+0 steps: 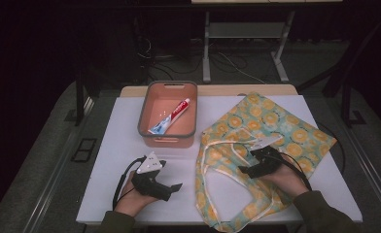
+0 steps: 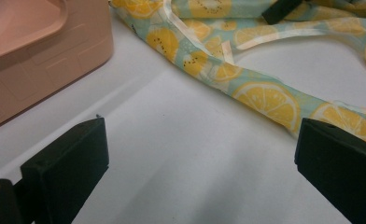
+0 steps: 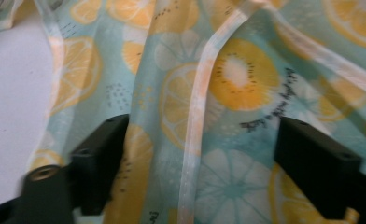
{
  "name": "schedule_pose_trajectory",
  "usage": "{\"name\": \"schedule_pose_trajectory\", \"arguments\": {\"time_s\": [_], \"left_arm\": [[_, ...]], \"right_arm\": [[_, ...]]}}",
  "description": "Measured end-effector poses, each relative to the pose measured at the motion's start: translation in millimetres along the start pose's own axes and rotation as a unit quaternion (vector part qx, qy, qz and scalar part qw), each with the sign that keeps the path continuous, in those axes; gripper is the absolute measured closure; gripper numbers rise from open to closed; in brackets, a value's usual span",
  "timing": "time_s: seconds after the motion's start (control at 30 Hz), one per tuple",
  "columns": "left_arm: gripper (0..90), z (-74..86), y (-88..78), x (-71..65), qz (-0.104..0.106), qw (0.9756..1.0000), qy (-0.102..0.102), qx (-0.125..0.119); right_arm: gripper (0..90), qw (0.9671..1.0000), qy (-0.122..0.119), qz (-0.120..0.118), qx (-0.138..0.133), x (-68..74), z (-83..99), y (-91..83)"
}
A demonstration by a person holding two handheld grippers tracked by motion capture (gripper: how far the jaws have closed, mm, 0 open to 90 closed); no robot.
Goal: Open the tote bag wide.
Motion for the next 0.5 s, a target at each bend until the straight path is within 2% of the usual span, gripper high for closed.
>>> {"name": "schedule_pose_trajectory", "arguments": {"time_s": [0.07,0.1,0.13,0.17,0.4,0.5], "left_arm": [[1.4,0.0,0.0,-0.1,0.0,1.0,0.0,0.0],[1.4,0.0,0.0,0.0,0.0,1.0,-0.001,0.0],[1.4,0.1,0.0,0.1,0.0,1.0,-0.001,0.0],[1.4,0.2,0.1,0.3,0.0,1.0,-0.001,0.001],[1.4,0.3,1.1,0.2,0.001,1.0,-0.002,0.002],[1.4,0.2,0.7,0.0,0.001,1.0,-0.001,0.002]], "right_arm": [[28.2,1.0,0.002,0.001,-0.004,-2.0,1.1,-0.7],[39.1,0.9999,0.012,0.003,-0.01,-6.4,2.6,-2.4],[45.1,0.9998,0.016,0.005,-0.011,-8.6,3.1,-3.6],[45.1,0.9998,0.016,0.005,-0.011,-8.6,3.1,-3.6],[74.9,0.9994,0.03,0.008,-0.017,-18.7,5.4,-6.1],[85.1,0.9991,0.036,0.002,-0.02,-22.7,5.6,-6.0]]}}
Point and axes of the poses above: each handheld gripper's, and its own axes: y roughly forward along the jaws, z roughly out of its underside, x roughly to its left, the point moved 4 cm from there along y, roughly forward along the jaws, and after that the axes turned 9 degrees about x, right-handed, at the moved point
